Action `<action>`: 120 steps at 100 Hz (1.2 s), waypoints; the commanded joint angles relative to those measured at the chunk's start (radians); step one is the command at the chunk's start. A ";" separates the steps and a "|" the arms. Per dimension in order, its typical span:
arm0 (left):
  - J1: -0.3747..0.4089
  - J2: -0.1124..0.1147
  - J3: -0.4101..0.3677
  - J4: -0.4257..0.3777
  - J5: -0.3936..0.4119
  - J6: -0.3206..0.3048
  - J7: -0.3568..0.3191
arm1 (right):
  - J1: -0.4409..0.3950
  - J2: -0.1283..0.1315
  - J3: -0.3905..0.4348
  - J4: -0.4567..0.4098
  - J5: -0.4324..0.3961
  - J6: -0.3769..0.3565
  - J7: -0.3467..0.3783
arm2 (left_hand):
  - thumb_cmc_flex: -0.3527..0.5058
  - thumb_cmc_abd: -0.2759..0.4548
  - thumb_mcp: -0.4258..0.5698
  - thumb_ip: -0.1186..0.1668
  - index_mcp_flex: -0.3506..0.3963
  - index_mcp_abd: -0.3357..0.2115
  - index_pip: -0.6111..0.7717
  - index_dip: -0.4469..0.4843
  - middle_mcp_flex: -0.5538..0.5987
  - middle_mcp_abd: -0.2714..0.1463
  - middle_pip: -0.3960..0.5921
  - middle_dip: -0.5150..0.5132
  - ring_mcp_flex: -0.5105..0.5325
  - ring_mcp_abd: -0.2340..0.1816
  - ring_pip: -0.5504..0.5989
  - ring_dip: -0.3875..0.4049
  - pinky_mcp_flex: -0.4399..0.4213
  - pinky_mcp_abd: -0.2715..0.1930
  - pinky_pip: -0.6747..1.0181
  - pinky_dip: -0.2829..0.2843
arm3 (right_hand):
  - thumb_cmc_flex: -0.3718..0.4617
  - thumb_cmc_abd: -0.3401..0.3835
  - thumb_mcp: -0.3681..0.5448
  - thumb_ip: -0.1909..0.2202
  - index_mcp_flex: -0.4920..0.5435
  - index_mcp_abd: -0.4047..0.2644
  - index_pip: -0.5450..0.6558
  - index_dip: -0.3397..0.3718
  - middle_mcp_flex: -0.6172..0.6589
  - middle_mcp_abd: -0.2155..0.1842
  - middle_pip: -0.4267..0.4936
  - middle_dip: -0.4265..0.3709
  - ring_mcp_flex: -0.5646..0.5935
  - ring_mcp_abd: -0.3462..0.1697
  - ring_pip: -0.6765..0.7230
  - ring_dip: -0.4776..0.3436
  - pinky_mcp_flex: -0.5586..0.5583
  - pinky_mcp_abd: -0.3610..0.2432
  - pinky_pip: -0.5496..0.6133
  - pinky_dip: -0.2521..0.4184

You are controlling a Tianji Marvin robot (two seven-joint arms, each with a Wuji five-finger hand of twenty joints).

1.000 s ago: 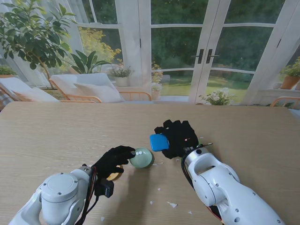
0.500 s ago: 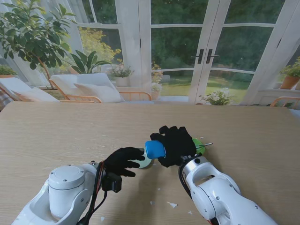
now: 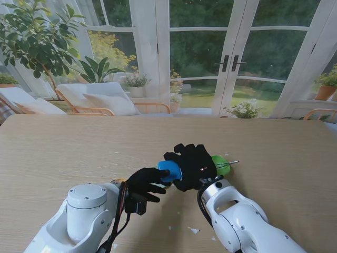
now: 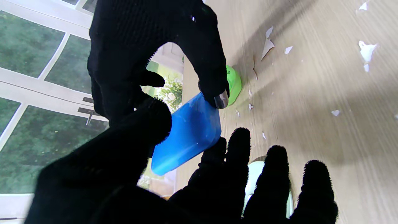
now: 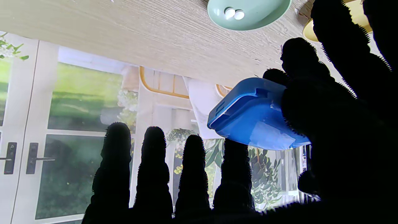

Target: Refill the pill box with tweezers

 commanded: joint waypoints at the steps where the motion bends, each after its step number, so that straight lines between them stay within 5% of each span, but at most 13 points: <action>1: 0.001 -0.010 0.006 -0.010 -0.006 0.010 -0.010 | -0.007 -0.005 -0.004 -0.011 -0.006 -0.006 0.014 | 0.019 -0.035 0.028 -0.023 0.020 0.048 0.052 0.039 0.044 -0.003 0.051 0.030 0.047 0.021 0.017 0.032 0.021 0.026 0.048 0.032 | 0.058 0.104 0.047 0.022 0.074 -0.080 0.155 0.066 -0.022 0.011 -0.008 0.010 -0.021 0.019 -0.015 0.011 -0.014 0.011 0.010 0.016; 31: 0.006 -0.036 0.018 -0.033 0.000 0.047 0.052 | -0.008 -0.004 -0.005 -0.015 -0.017 -0.016 0.014 | 0.189 0.018 -0.017 -0.034 0.126 0.071 0.207 0.156 0.221 0.023 0.181 0.117 0.228 0.102 0.067 0.184 0.108 0.090 0.081 0.124 | 0.057 0.108 0.043 0.022 0.072 -0.080 0.146 0.073 -0.024 0.011 -0.008 0.012 -0.022 0.018 -0.016 0.012 -0.014 0.011 0.008 0.018; 63: 0.004 -0.053 0.024 -0.031 0.005 0.048 0.102 | -0.010 -0.003 -0.011 -0.018 -0.016 -0.025 0.017 | 0.243 0.049 -0.084 -0.041 0.120 0.054 0.176 0.137 0.200 0.022 0.147 0.111 0.197 0.088 0.045 0.181 0.086 0.076 0.066 0.131 | 0.055 0.110 0.039 0.023 0.074 -0.079 0.140 0.079 -0.026 0.011 -0.010 0.013 -0.023 0.019 -0.017 0.012 -0.015 0.011 0.006 0.020; 72: 0.001 -0.057 0.027 -0.030 0.012 0.048 0.112 | -0.009 -0.003 -0.013 -0.020 -0.017 -0.026 0.019 | 0.354 0.054 -0.187 -0.069 0.118 0.043 0.222 0.129 0.215 0.015 0.161 0.120 0.210 0.087 0.052 0.184 0.092 0.077 0.068 0.136 | 0.052 0.111 0.036 0.023 0.073 -0.077 0.138 0.081 -0.026 0.011 -0.010 0.013 -0.023 0.018 -0.017 0.012 -0.015 0.011 0.006 0.020; 80: 0.000 -0.062 0.030 -0.028 0.017 0.049 0.126 | -0.009 -0.003 -0.015 -0.020 -0.019 -0.024 0.020 | 0.537 0.100 -0.413 -0.040 0.117 0.034 0.314 0.108 0.275 0.011 0.136 0.255 0.235 0.098 0.060 0.208 0.102 0.081 0.073 0.147 | 0.051 0.111 0.035 0.023 0.072 -0.078 0.136 0.082 -0.028 0.012 -0.011 0.013 -0.025 0.019 -0.018 0.012 -0.016 0.011 0.006 0.021; 95: 0.000 -0.074 0.036 -0.029 0.021 0.050 0.160 | -0.013 -0.002 -0.013 -0.024 -0.026 -0.025 0.025 | 0.677 0.178 -0.552 -0.003 0.162 0.026 0.373 0.137 0.357 0.009 0.132 0.324 0.277 0.119 0.071 0.239 0.116 0.091 0.078 0.160 | 0.041 0.111 0.027 0.023 0.054 -0.071 0.119 0.079 -0.035 0.015 -0.014 0.012 -0.034 0.026 -0.020 0.012 -0.019 0.010 0.004 0.021; 106: 0.001 -0.077 0.037 -0.030 0.023 0.047 0.169 | -0.022 0.000 -0.005 -0.037 -0.033 -0.034 0.048 | 0.677 0.184 -0.527 0.002 0.179 0.024 0.376 0.137 0.373 0.014 0.136 0.324 0.290 0.125 0.075 0.242 0.122 0.095 0.082 0.163 | 0.017 0.117 -0.008 0.022 0.008 -0.014 -0.018 0.008 -0.032 0.028 -0.077 -0.021 -0.050 0.048 -0.042 0.004 -0.026 0.014 -0.005 0.022; 120: -0.001 -0.074 0.035 -0.029 0.039 0.047 0.164 | -0.048 0.002 0.017 -0.067 -0.034 -0.045 0.081 | 0.677 0.171 -0.508 -0.006 0.226 0.027 0.374 0.133 0.408 0.027 0.144 0.318 0.320 0.143 0.086 0.250 0.139 0.108 0.093 0.175 | -0.035 0.127 -0.082 0.014 -0.098 0.134 -0.176 -0.102 -0.030 0.060 -0.174 -0.084 -0.069 0.077 -0.089 -0.015 -0.034 0.030 -0.024 0.017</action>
